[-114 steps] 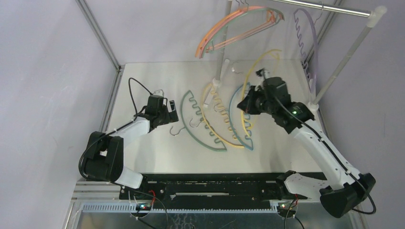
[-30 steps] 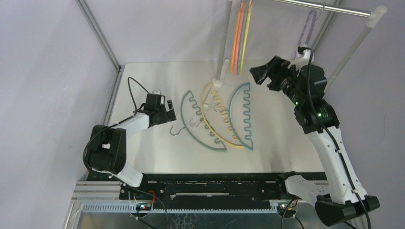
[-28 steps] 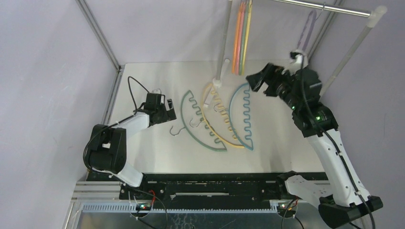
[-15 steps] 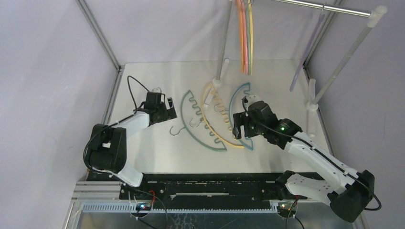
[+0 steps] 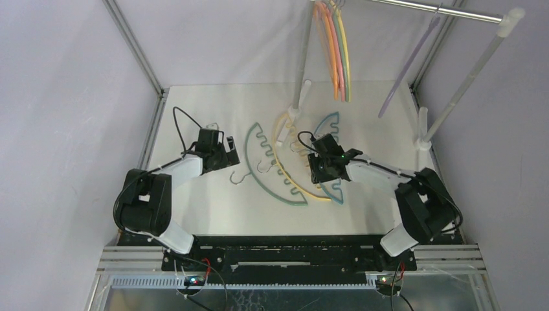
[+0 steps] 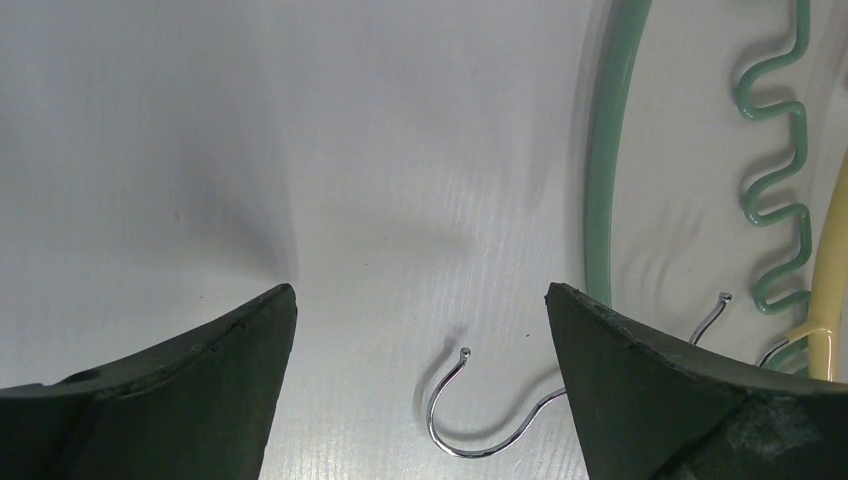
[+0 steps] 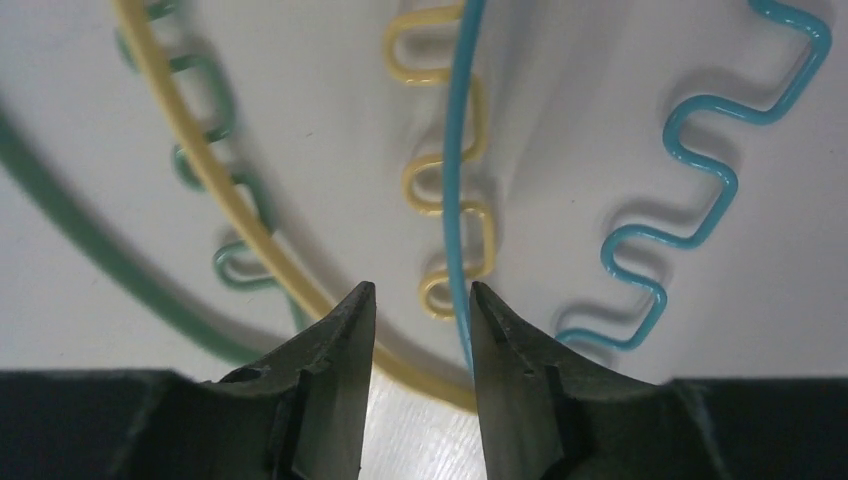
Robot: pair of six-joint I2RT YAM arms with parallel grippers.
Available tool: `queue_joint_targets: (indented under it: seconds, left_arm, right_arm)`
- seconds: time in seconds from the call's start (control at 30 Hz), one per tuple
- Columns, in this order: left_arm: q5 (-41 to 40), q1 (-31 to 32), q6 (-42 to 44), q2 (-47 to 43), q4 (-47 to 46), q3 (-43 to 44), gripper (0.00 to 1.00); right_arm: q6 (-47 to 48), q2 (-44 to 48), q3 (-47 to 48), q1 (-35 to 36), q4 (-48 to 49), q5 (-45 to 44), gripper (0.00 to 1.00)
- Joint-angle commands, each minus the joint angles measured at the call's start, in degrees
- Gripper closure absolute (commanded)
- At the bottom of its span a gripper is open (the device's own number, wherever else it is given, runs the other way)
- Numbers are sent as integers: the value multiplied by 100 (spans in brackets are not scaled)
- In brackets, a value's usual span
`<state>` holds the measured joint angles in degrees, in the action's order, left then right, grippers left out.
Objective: Organize the hangers
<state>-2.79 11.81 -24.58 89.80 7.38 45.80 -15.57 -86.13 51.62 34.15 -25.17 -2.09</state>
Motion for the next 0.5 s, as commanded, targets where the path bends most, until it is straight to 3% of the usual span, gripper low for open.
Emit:
queue_joint_targets:
  seconds: [0.0, 0.23, 0.3, 0.37, 0.47]
  left_arm:
    - [-46, -30, 6, -213, -175, -32, 1]
    - [-7, -31, -21, -84, -198, 5, 1]
    - [-19, -31, 8, -48, -153, 49, 1]
    - [-41, -39, 32, -21, -133, 80, 1]
    - [-46, -39, 41, 42, -114, 133, 1]
  right_arm:
    - [61, -448, 235, -225, 621, 86, 54]
    - [194, -1021, 555, -370, 702, 210, 58]
    - [210, -1107, 569, -382, 715, 329, 67]
    - [265, -1142, 576, -381, 694, 500, 83]
    - [327, -1110, 569, -386, 634, 683, 91]
